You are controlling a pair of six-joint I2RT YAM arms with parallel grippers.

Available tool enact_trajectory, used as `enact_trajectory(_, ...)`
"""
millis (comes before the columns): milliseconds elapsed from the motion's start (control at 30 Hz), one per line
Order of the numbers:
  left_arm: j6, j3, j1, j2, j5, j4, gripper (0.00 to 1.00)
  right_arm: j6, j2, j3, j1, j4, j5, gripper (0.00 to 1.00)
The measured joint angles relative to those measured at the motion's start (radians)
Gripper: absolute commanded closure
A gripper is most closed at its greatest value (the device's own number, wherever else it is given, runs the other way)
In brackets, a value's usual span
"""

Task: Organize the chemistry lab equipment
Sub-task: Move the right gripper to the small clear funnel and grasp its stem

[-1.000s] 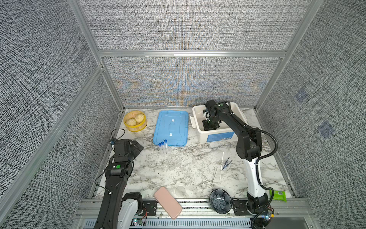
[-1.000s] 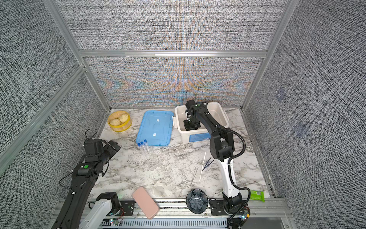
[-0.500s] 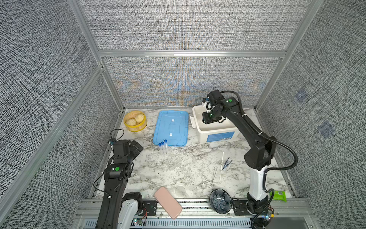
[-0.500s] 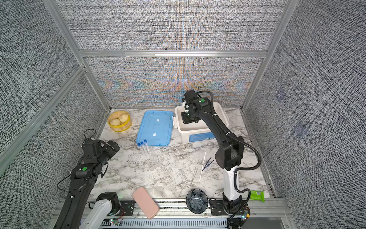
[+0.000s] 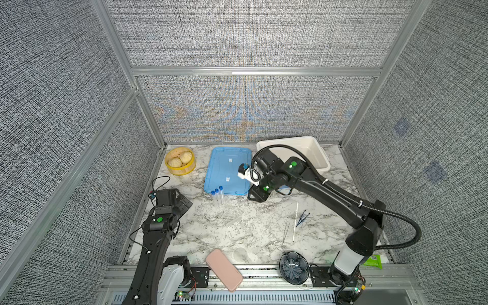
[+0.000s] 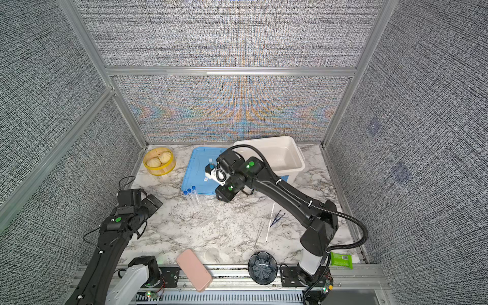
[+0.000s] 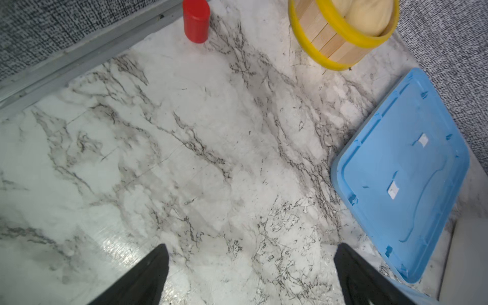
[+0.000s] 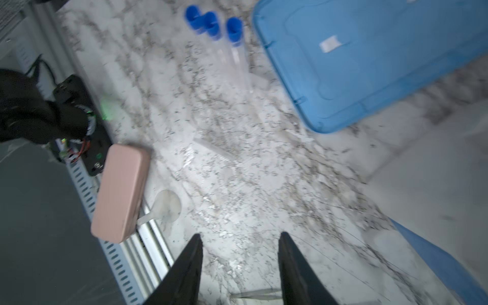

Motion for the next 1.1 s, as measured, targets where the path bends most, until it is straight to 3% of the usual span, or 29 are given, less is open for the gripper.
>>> enact_trajectory(233,-0.007,0.036,0.009,0.028,0.045,-0.011,0.01,-0.04,-0.049,-0.23,0.192,0.11,-0.035,0.53)
enact_trajectory(467,-0.027,0.054,0.025,0.028,0.131,-0.011,0.01,-0.084,0.019,-0.302,0.348,0.2,-0.05,0.54)
enact_trajectory(833,-0.029,0.053,0.05,0.002,0.173,-0.018,0.01,-0.135,0.103,-0.32,0.393,0.241,-0.021,0.57)
enact_trajectory(1000,-0.029,0.042,0.052,-0.013,0.173,-0.018,0.01,-0.138,0.121,-0.32,0.392,0.238,0.015,0.64)
enact_trajectory(1100,-0.029,0.043,0.055,-0.013,0.173,-0.018,0.01,-0.141,0.133,-0.317,0.392,0.235,0.042,0.73)
